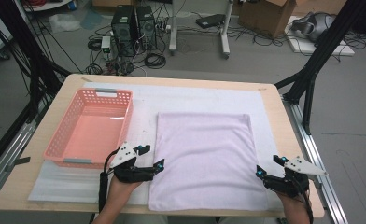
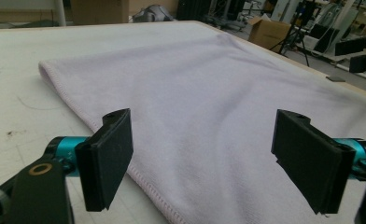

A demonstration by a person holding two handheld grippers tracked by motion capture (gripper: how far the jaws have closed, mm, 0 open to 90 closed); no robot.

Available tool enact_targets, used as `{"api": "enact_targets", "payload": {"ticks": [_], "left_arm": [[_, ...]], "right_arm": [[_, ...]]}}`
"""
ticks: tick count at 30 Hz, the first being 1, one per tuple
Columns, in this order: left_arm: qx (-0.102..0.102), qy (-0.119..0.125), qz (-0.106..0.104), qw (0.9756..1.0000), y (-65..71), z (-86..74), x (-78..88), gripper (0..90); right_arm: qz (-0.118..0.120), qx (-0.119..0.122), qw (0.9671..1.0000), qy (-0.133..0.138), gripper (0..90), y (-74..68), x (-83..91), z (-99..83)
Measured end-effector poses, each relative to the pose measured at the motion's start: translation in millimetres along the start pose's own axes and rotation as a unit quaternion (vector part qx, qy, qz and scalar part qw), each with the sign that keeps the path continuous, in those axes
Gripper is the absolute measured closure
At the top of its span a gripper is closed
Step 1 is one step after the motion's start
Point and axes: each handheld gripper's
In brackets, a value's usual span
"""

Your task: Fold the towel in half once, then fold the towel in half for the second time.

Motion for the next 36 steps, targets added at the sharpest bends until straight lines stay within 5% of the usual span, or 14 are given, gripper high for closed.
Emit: {"api": "enact_targets", "payload": {"ticks": [9, 16, 18, 30, 36], "left_arm": [[0.018, -0.019, 0.0, 0.9996, -0.6, 1.9, -4.2, 20.8], [0.041, -0.026, -0.012, 0.9987, -12.7, 25.0, -16.6, 20.8], [0.039, -0.028, -0.001, 0.9989, -16.1, 33.4, -23.4, 20.8], [0.018, -0.037, 0.021, 0.9989, -40.1, 69.8, -64.2, 21.2], [0.018, -0.063, 0.05, 0.9966, -54.9, 74.8, -85.7, 22.9]], "right_arm": [[0.001, -0.006, 1.0, -0.002, 20.8, 4.4, 2.9, -2.0], [0.003, -0.009, 0.9999, -0.007, 20.7, 11.6, 0.6, 1.2], [0.01, -0.005, 0.9999, -0.012, 20.6, 14.8, -3.3, 2.9], [0.062, -0.024, 0.9967, -0.046, 18.9, 46.9, -53.1, 24.4], [0.082, -0.02, 0.9948, -0.056, 29.2, 65.3, -77.5, 35.1]]}}
Point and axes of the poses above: each handheld gripper's, and its own axes: x roughly backward along the jaws, z roughly out of its top, y roughly to its right, and after that the axes turned 13 degrees about x, right-handed
